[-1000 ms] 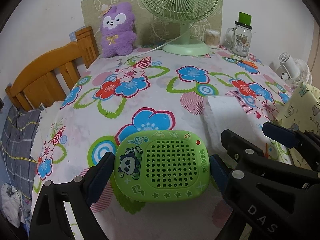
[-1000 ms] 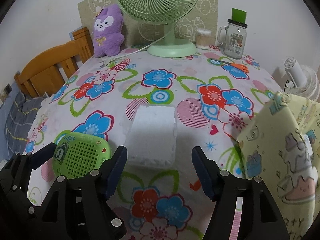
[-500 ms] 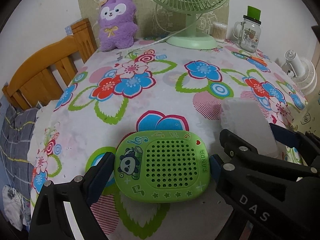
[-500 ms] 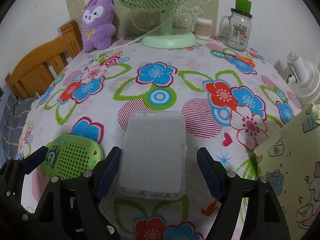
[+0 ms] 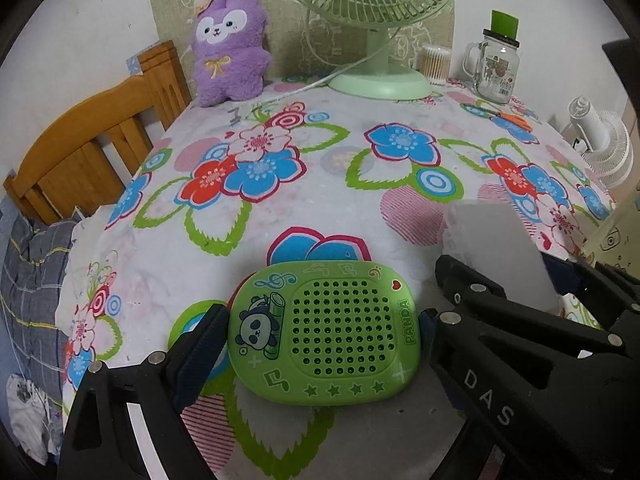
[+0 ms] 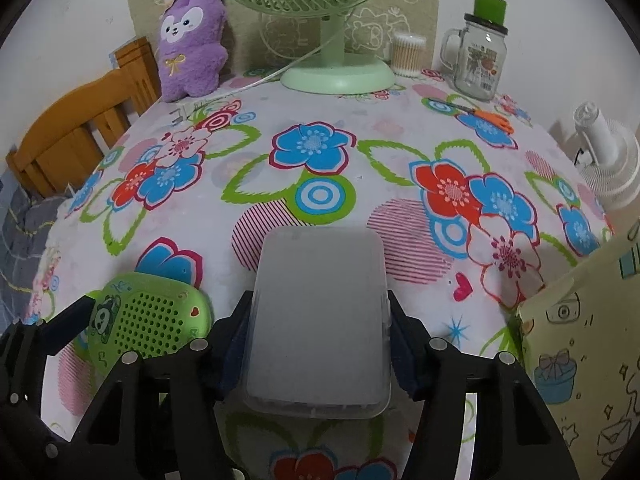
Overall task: Organize rigid objects
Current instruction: 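Grasp the green panda speaker with the left gripper while the right grasps the white case, then carry the green speaker and white case with both grippers into the paper box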
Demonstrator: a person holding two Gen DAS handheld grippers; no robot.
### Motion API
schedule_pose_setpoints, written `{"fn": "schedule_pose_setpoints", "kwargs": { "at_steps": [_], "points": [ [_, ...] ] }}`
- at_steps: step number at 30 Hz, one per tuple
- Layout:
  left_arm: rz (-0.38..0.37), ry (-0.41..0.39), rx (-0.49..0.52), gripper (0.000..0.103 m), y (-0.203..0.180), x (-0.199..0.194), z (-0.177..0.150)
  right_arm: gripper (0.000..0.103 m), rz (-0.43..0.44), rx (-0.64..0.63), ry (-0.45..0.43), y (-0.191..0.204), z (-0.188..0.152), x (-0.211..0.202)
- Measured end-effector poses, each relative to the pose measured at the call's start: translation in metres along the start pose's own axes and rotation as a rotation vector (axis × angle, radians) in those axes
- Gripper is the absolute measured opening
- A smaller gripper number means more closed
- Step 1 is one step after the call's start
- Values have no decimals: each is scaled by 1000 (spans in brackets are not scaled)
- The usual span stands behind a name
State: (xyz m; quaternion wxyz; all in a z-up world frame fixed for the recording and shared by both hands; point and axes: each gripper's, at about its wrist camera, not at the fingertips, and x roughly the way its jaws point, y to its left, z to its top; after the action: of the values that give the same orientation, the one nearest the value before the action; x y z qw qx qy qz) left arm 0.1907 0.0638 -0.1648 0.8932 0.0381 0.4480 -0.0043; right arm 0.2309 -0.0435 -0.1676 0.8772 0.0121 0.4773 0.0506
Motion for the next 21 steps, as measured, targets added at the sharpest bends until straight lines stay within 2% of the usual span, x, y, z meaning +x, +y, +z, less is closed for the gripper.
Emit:
{"fn": "schedule_pose_setpoints", "kwargs": {
  "at_steps": [13, 21],
  "points": [
    [-22, -48, -22, 95, -8, -39, -10, 62, -3, -42, -60, -1, -12, -50],
    [-29, -93, -41, 95, -13, -77, -17, 62, -1, -57, -113, -4, -20, -89]
  ]
}}
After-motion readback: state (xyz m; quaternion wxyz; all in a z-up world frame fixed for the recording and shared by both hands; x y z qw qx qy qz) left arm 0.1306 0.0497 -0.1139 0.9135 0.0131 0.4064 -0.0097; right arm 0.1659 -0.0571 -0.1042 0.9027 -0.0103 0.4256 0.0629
